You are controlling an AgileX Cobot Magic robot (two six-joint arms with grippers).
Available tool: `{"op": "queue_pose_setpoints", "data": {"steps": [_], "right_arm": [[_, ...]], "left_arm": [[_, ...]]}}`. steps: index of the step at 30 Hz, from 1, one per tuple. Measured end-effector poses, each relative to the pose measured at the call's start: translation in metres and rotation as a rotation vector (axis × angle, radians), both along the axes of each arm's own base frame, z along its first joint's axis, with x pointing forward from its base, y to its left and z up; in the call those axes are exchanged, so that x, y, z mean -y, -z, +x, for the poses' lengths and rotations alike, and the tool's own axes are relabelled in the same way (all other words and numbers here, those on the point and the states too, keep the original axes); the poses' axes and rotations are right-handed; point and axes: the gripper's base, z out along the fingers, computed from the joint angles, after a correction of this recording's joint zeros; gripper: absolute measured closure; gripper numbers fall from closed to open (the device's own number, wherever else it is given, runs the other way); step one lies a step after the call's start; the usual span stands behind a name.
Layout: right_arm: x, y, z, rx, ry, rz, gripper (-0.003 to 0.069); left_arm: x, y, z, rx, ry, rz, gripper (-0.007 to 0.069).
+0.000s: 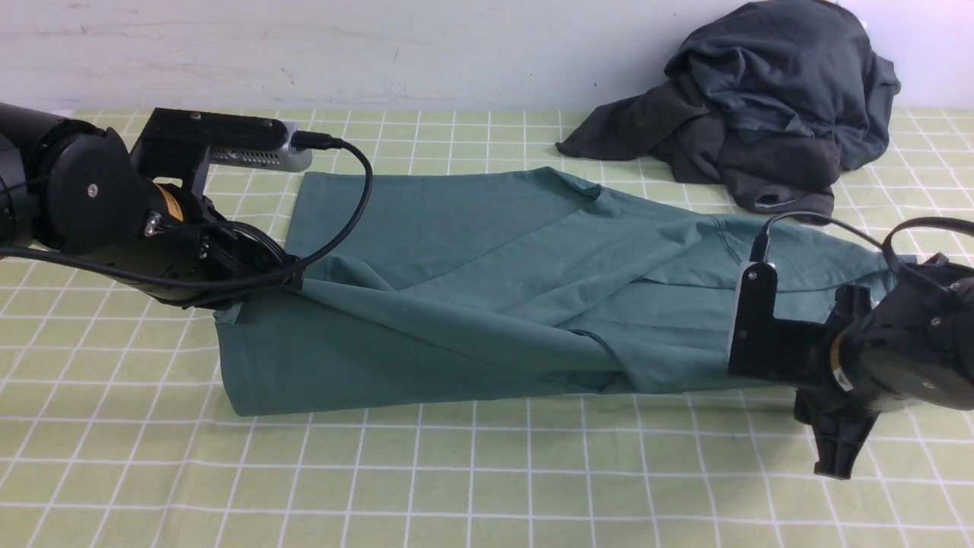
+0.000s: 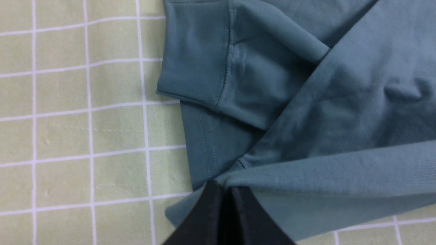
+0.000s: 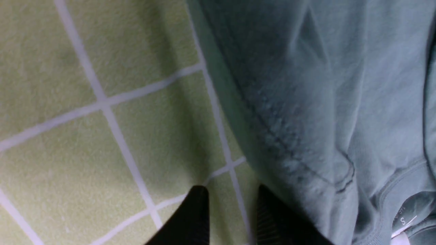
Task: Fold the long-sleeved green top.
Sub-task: Use both arms simultaneously to clamp the lower edge of the clothing fabric
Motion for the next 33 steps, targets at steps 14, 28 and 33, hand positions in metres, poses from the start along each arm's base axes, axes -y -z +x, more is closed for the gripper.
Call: {"op": "queue_pose_setpoints", "data": {"steps": [14, 28, 33], "right_arm": [[0.01, -0.013, 0.003, 0.085, 0.086, -0.042, 0.067], [0.048, -0.031, 0.028, 0.177, 0.328, 0.164, 0.0671], [0.049, -0.033, 0.031, 0.164, 0.384, 0.207, 0.0655]], "left_arm": [[0.0, 0.0, 0.0, 0.002, 0.002, 0.004, 0.0625], [0.004, -0.01, 0.018, 0.076, 0.006, -0.011, 0.0625], [0.005, -0.005, 0.026, 0.06, 0.005, -0.007, 0.0625]]}}
